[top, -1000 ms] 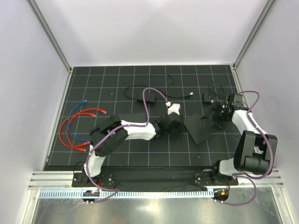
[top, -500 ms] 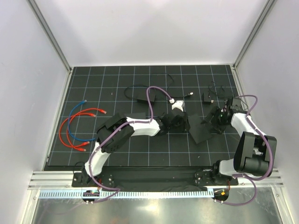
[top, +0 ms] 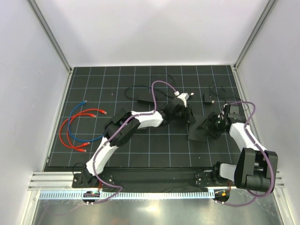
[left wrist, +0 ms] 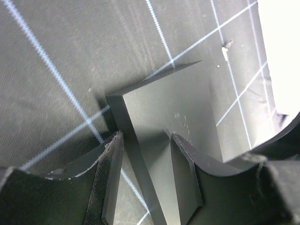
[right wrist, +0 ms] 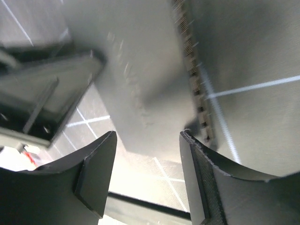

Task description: Pull the plug from the switch port

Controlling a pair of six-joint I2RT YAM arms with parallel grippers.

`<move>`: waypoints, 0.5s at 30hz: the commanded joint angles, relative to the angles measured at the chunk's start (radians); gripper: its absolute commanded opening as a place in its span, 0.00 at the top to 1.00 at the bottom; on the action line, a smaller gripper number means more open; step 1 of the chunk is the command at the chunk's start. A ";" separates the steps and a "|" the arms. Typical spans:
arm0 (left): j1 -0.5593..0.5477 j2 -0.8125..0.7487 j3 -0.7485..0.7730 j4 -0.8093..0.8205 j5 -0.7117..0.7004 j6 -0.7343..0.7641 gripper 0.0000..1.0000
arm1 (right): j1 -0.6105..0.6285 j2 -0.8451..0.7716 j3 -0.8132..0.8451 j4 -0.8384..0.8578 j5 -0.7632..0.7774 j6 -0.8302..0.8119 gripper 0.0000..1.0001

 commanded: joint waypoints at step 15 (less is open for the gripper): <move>0.049 0.121 0.093 0.091 0.281 -0.043 0.50 | 0.125 -0.085 0.080 -0.148 0.332 0.068 0.40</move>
